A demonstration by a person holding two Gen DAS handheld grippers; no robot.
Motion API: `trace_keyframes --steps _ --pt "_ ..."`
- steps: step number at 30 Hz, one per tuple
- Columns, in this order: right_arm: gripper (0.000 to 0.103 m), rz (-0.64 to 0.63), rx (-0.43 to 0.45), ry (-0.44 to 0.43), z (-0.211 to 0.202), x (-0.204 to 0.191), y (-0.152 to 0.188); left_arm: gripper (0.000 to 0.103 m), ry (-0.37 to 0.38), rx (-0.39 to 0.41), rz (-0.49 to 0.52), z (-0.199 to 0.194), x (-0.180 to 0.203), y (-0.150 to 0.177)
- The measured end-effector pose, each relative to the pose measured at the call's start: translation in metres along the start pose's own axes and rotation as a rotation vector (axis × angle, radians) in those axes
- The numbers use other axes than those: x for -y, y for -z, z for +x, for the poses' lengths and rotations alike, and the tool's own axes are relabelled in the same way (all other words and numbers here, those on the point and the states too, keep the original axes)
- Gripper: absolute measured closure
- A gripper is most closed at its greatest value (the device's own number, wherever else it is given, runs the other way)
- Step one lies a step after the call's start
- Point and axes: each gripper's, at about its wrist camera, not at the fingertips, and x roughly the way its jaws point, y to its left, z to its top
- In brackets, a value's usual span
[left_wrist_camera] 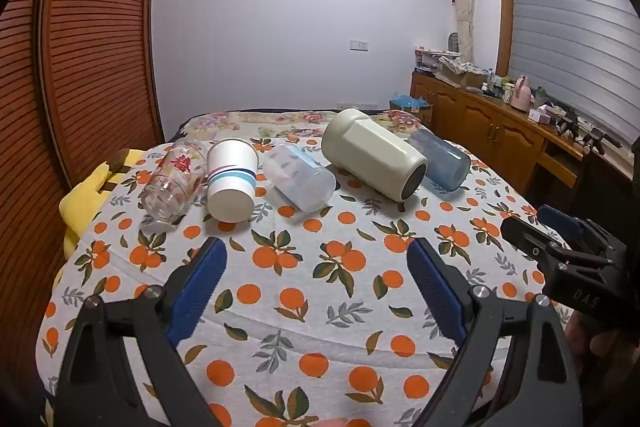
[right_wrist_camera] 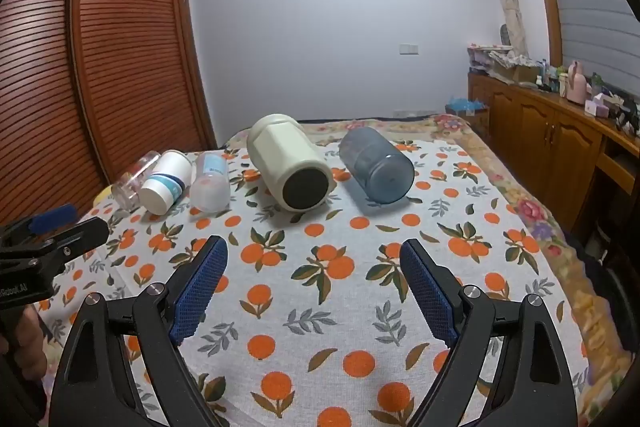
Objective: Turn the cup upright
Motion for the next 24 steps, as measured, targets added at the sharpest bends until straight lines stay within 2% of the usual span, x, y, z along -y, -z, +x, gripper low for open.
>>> trace_keyframes --steps 24 --pt "0.013 0.002 0.007 -0.002 0.0 0.0009 0.0006 0.011 -0.007 0.005 0.021 -0.0055 -0.0008 -0.003"
